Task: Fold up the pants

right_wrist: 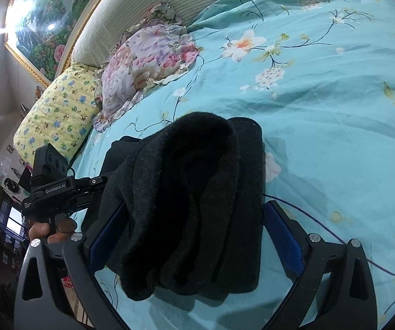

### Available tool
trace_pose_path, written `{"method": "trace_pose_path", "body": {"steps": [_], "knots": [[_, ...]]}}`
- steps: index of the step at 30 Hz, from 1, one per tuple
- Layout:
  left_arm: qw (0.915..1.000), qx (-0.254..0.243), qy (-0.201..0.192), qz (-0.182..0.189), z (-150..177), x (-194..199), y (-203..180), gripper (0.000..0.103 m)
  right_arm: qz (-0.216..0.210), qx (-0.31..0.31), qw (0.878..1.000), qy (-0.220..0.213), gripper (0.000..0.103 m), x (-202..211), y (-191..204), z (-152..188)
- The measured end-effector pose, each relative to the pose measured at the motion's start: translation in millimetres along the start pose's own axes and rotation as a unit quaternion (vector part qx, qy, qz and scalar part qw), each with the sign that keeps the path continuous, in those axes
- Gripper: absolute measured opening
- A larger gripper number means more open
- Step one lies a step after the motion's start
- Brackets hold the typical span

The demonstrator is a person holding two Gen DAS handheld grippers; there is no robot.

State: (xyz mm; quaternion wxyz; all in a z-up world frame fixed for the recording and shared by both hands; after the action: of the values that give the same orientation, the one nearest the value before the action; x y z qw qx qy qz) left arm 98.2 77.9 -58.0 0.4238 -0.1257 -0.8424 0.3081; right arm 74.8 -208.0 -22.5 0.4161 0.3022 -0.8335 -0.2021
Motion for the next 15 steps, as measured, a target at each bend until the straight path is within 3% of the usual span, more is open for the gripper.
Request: {"method": "trace_pose_path", "body": {"steps": [2, 6, 8, 15], "knots": [[1.0000, 0.001, -0.002, 0.000, 0, 0, 0, 0.042, -0.003, 0.000, 1.000, 0.005, 0.095, -4, 0, -1], [0.9998, 0.012, -0.006, 0.015, 0, 3, 1, 0.037, -0.010, -0.016, 1.000, 0.018, 0.064, -7, -5, -2], [0.9998, 0.009, -0.010, 0.018, 1, 6, -3, 0.035, -0.019, -0.026, 0.999, 0.019, 0.056, -5, -6, -2], [0.9992, -0.003, -0.033, 0.024, -2, 28, -17, 0.032, -0.033, -0.027, 0.999, 0.008, 0.046, 5, 7, -12]]}}
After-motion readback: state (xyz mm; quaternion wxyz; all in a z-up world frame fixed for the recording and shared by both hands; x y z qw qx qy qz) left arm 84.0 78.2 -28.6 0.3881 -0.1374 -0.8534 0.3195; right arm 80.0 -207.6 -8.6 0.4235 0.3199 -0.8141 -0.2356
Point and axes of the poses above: each gripper's, at about its wrist camera, not at the fingertips, and x roughly against the way its jaws point, y to its left, z to its underside, the point moved 2 cm from there along -x, roughly the way its jaws point, and after that the axes turned 5 degrees about -y, right-handed, at the moved point
